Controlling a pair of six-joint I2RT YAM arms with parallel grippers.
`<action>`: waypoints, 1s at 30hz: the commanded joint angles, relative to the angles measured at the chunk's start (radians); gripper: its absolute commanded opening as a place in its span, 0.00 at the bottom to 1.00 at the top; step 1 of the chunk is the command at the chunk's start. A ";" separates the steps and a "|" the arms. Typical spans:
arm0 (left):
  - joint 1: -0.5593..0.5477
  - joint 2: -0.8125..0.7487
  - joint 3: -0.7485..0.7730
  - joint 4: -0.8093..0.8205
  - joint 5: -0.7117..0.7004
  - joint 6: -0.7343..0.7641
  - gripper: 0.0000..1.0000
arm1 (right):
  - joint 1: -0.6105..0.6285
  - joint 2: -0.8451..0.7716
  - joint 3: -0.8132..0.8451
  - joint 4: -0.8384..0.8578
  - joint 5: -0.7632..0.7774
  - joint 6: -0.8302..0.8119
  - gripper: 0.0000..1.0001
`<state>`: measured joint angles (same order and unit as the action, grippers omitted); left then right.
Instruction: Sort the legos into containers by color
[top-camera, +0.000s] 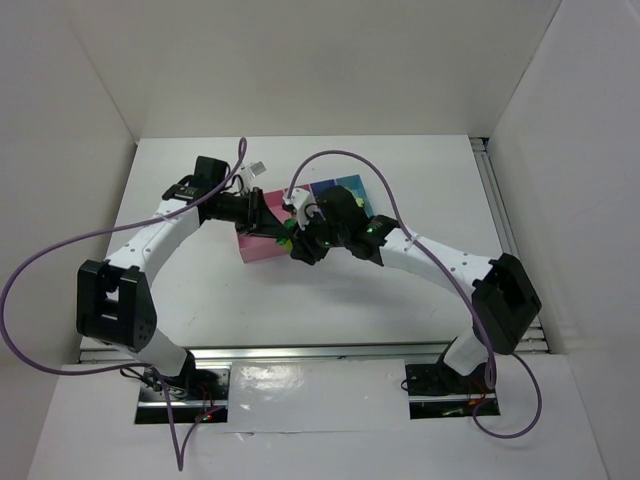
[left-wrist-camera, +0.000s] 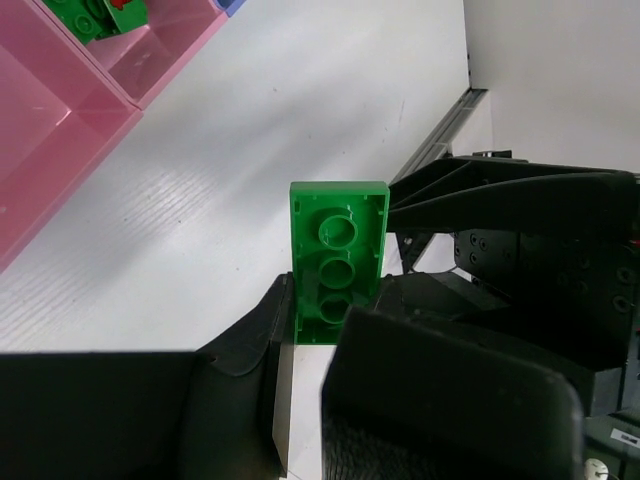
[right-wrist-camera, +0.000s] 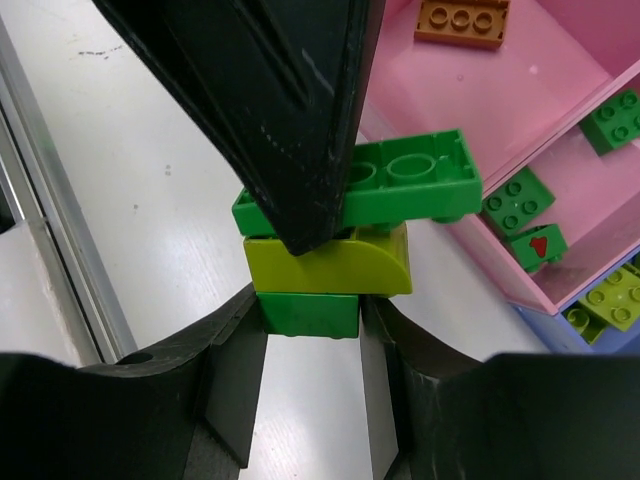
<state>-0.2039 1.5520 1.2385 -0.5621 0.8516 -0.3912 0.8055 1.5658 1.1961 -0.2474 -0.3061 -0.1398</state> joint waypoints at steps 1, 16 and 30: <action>-0.006 0.000 0.036 0.027 0.033 0.011 0.00 | 0.014 -0.032 -0.036 0.077 0.016 0.031 0.14; -0.040 0.062 0.082 0.050 -0.202 -0.058 0.00 | 0.014 -0.285 -0.283 0.017 0.234 0.118 0.07; -0.167 0.338 0.364 0.015 -0.690 -0.210 0.02 | 0.004 -0.503 -0.371 -0.075 0.440 0.213 0.07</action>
<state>-0.3439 1.8233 1.5314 -0.5392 0.3122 -0.5537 0.8108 1.0889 0.8352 -0.3027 0.0906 0.0521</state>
